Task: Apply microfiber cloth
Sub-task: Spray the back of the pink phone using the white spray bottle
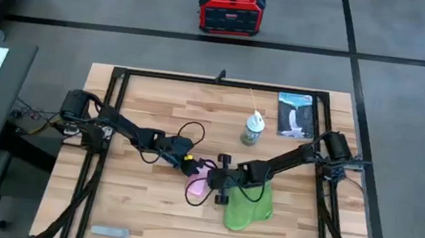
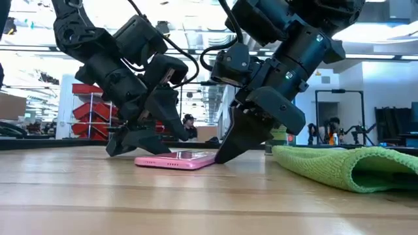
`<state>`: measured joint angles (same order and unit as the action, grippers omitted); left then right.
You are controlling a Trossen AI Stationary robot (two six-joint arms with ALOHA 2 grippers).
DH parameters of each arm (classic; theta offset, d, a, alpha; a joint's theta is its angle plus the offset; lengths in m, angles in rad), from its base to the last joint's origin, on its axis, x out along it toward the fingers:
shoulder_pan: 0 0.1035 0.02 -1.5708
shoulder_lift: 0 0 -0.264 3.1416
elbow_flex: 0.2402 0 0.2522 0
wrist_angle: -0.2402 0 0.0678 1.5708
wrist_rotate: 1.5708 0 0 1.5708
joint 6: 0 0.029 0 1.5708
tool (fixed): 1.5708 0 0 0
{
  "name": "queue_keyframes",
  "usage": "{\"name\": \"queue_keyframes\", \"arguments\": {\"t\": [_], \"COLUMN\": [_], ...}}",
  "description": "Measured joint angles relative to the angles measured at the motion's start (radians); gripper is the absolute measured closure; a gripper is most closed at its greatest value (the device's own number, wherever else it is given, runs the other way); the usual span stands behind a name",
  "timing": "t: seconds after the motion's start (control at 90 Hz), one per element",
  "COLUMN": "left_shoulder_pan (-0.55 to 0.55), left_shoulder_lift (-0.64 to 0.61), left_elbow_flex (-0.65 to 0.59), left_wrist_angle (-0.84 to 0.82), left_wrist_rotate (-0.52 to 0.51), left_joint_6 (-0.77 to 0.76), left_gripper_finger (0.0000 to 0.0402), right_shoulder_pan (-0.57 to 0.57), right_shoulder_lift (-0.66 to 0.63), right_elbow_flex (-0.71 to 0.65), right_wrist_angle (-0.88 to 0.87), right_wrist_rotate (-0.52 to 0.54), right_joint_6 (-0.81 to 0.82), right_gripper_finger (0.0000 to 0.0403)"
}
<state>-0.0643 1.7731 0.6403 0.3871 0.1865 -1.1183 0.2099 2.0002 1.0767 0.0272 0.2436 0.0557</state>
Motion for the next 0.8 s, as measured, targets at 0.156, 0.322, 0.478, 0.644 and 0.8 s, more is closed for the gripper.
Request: {"name": "queue_keyframes", "arguments": {"t": [0.156, 0.322, 0.478, 0.644, 0.8], "left_shoulder_pan": [-0.004, -0.005, -0.022, -0.037, -0.047], "left_shoulder_lift": [-0.003, -0.007, -0.007, -0.011, -0.005], "left_elbow_flex": [0.000, 0.000, 0.004, 0.008, 0.005], "left_wrist_angle": [0.006, 0.006, 0.144, 0.202, 0.171], "left_wrist_rotate": [0.002, 0.004, 0.073, 0.081, 0.063], "left_joint_6": [0.007, 0.015, 0.048, 0.044, 0.080], "left_gripper_finger": [0.0233, 0.0235, 0.0252, 0.0285, 0.0326], "right_shoulder_pan": [-0.009, -0.010, -0.021, -0.039, -0.038], "right_shoulder_lift": [0.000, 0.000, 0.010, 0.036, 0.042], "right_elbow_flex": [0.000, 0.000, 0.005, 0.005, 0.005], "right_wrist_angle": [0.000, 0.000, 0.059, 0.099, 0.098], "right_wrist_rotate": [-0.007, -0.005, 0.036, 0.033, 0.015], "right_joint_6": [-0.001, -0.004, -0.007, -0.004, 0.001], "right_gripper_finger": [0.0403, 0.0403, 0.0403, 0.0403, 0.0403]}}
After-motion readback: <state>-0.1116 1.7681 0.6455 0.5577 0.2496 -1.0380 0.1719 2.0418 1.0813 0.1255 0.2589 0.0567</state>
